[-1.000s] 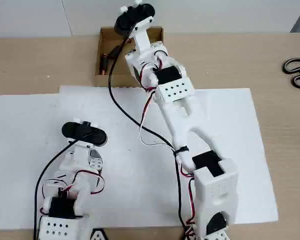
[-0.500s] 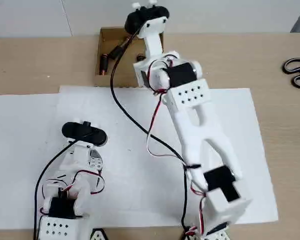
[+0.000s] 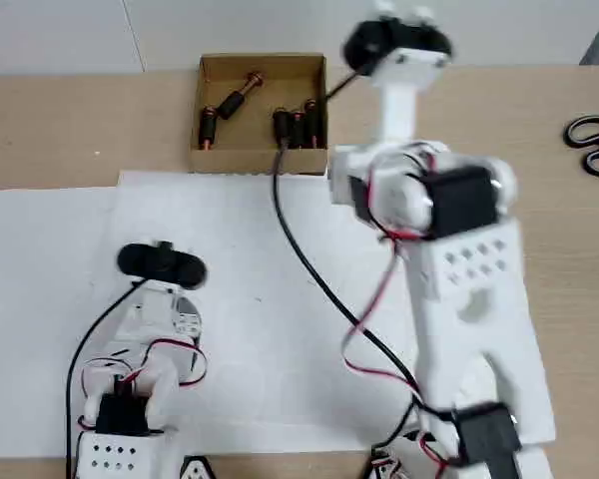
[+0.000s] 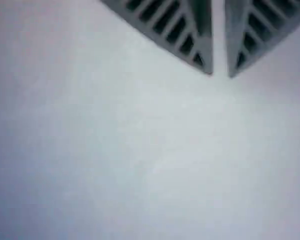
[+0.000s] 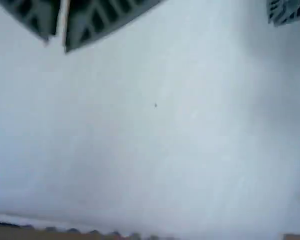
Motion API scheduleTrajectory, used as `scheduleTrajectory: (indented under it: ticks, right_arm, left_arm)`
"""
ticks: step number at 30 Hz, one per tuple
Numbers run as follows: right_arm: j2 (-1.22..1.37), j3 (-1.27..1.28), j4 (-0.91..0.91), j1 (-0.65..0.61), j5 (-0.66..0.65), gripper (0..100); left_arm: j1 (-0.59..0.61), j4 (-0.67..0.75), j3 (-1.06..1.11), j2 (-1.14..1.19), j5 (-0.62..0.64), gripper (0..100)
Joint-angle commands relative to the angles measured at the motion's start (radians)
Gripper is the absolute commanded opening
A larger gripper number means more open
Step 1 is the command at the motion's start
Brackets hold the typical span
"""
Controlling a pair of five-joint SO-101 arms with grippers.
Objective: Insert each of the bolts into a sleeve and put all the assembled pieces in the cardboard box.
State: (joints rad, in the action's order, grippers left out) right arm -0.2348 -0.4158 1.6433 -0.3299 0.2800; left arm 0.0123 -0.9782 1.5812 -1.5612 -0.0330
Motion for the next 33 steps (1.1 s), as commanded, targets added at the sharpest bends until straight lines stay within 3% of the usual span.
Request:
scheduleTrajectory:
  ticks: [1, 6, 15, 33]
  right_arm:
    - [-0.137, 0.029, 0.019, 0.038, 0.021, 0.6]
    - [-0.410, 0.295, 0.008, 0.045, 0.021, 0.6]
    - [-0.914, 0.945, -0.216, 0.140, 0.020, 0.5]
    - [-1.429, 1.784, -0.627, 0.143, -0.180, 0.4]
  left_arm:
    - [0.068, 0.023, -0.005, -0.011, 0.063, 1]
    - [0.172, 0.021, -0.005, -0.011, 0.080, 1]
    - [0.173, 0.021, -0.005, -0.011, 0.080, 1]
    - [0.178, 0.025, -0.005, -0.011, 0.080, 1]
